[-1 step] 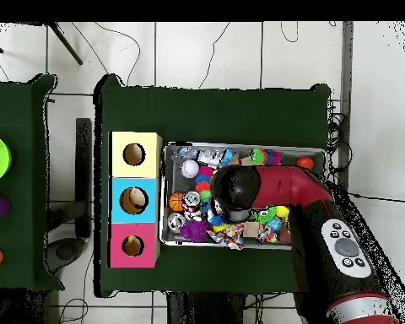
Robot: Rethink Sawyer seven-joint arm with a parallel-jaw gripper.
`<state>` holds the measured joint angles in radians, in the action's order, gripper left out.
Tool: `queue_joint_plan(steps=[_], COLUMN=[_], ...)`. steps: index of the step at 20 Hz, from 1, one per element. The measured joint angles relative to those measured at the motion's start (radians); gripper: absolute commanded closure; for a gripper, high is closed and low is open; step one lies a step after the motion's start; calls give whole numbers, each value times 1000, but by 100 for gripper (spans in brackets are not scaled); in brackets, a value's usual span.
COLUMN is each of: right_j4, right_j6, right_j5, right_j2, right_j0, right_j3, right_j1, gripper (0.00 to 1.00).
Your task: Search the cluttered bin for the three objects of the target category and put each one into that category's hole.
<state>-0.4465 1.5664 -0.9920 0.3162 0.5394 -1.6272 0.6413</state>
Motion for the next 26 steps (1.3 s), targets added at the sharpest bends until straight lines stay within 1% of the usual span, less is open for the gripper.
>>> queue_joint_plan(steps=[8,16,26], right_j4=[0,0,-1], right_j6=[0,0,0], right_j5=[-54,-105,-110], right_j2=[-13,-17,-17], right_j0=[-18,-40,-43], right_j3=[17,59,71], right_j1=[28,46,53], gripper=[100,100,100])
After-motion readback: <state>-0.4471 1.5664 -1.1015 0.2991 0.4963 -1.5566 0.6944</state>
